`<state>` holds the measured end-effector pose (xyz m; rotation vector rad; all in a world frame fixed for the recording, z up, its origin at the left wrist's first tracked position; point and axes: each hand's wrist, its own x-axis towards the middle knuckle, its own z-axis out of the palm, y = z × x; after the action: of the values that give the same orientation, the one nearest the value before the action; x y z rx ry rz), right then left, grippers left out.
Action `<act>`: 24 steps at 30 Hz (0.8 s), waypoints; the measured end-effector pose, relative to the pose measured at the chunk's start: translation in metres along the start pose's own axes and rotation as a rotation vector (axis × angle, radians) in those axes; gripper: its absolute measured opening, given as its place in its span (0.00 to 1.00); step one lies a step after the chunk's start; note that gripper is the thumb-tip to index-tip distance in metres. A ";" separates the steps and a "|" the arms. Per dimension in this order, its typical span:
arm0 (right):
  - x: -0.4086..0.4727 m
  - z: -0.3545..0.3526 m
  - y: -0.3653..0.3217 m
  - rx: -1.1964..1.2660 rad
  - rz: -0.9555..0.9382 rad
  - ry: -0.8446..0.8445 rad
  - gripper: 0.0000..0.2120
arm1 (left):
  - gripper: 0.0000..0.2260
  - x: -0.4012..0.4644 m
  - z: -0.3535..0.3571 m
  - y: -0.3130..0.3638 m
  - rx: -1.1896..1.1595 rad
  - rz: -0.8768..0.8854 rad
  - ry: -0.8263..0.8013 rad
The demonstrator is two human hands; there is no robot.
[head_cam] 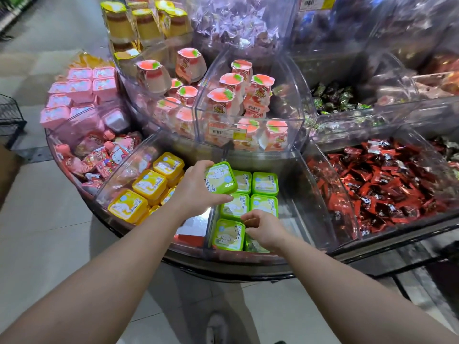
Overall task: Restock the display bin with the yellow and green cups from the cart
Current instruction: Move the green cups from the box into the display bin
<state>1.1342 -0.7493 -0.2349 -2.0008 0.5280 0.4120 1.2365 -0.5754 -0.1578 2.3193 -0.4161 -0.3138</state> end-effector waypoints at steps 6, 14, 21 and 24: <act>-0.010 -0.022 -0.028 0.459 -0.006 0.227 0.01 | 0.43 -0.004 0.004 0.015 0.124 0.105 -0.039; -0.030 -0.051 -0.040 0.694 -0.067 0.111 0.15 | 0.44 -0.008 0.049 0.036 0.134 0.133 -0.141; -0.036 -0.078 -0.008 0.263 -0.038 0.189 0.10 | 0.22 -0.005 0.057 0.041 -0.098 -0.060 -0.368; -0.038 -0.080 -0.009 0.191 -0.077 0.128 0.10 | 0.30 -0.005 0.062 0.044 -0.154 -0.056 -0.541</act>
<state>1.1122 -0.8095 -0.1732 -1.8636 0.5471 0.1804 1.2013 -0.6424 -0.1683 2.0752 -0.5653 -0.9749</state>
